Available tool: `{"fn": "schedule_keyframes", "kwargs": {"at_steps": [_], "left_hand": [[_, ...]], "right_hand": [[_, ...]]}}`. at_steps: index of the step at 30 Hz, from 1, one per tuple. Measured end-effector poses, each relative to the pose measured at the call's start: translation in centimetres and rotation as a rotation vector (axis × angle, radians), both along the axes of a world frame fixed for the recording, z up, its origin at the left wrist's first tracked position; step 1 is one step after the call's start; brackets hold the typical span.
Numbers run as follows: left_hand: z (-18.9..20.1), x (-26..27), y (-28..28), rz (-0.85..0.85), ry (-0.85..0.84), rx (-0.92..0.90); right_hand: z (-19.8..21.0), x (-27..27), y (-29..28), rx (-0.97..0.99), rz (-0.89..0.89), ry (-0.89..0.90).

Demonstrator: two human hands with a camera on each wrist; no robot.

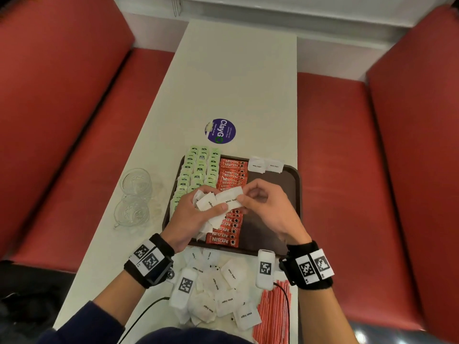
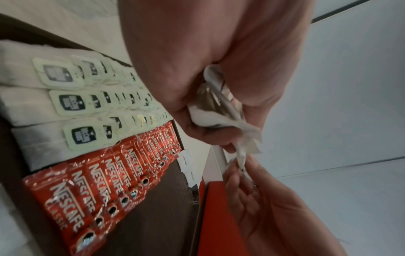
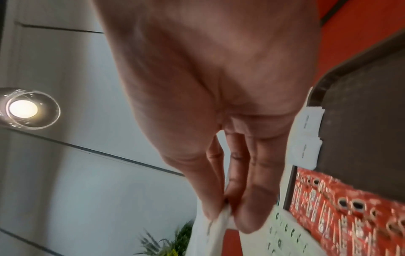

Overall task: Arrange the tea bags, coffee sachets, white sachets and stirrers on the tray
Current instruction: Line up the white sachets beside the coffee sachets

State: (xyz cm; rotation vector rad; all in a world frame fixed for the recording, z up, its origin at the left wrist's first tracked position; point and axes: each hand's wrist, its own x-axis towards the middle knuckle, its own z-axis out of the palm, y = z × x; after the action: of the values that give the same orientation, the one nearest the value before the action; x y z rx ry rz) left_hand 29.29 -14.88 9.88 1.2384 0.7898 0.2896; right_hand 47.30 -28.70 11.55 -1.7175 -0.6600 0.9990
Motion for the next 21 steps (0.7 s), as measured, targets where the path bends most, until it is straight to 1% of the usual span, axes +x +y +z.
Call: {"fn": "schedule_keyframes", "kwargs": {"at_steps": [3, 6, 9, 10, 12, 14, 16, 18, 21], "left_hand": [[0.2, 0.0, 0.5, -0.077, 0.035, 0.079], [0.1, 0.4, 0.7, -0.172, 0.087, 0.162], [-0.1, 1.1, 0.5, -0.179, 0.101, 0.151], [-0.2, 1.4, 0.5, -0.161, 0.100, 0.134], [-0.3, 1.5, 0.5, -0.107, 0.084, 0.107], [-0.5, 1.3, 0.5, -0.039, 0.063, 0.061], [-0.8, 0.7, 0.6, 0.008, 0.038, -0.019], [-0.8, 0.1, 0.5, 0.042, 0.016, -0.112], [-0.5, -0.3, 0.4, 0.081, 0.018, -0.250]], "right_hand": [[0.0, 0.6, -0.7, -0.111, 0.118, -0.159], [0.0, 1.5, -1.0, -0.166, 0.210, -0.183], [0.0, 2.8, -1.2, -0.193, 0.248, -0.166], [-0.1, 3.4, -1.2, -0.196, 0.215, -0.165], [-1.4, 5.3, -1.2, -0.200, 0.060, -0.214], [-3.3, 8.1, -1.3, -0.237, -0.133, -0.337], [-5.1, 11.0, -1.4, -0.298, -0.260, -0.434], [-6.7, 13.2, -1.2, -0.366, -0.309, -0.448], [-9.1, 15.2, -0.2, -0.401, -0.305, -0.437]]}}
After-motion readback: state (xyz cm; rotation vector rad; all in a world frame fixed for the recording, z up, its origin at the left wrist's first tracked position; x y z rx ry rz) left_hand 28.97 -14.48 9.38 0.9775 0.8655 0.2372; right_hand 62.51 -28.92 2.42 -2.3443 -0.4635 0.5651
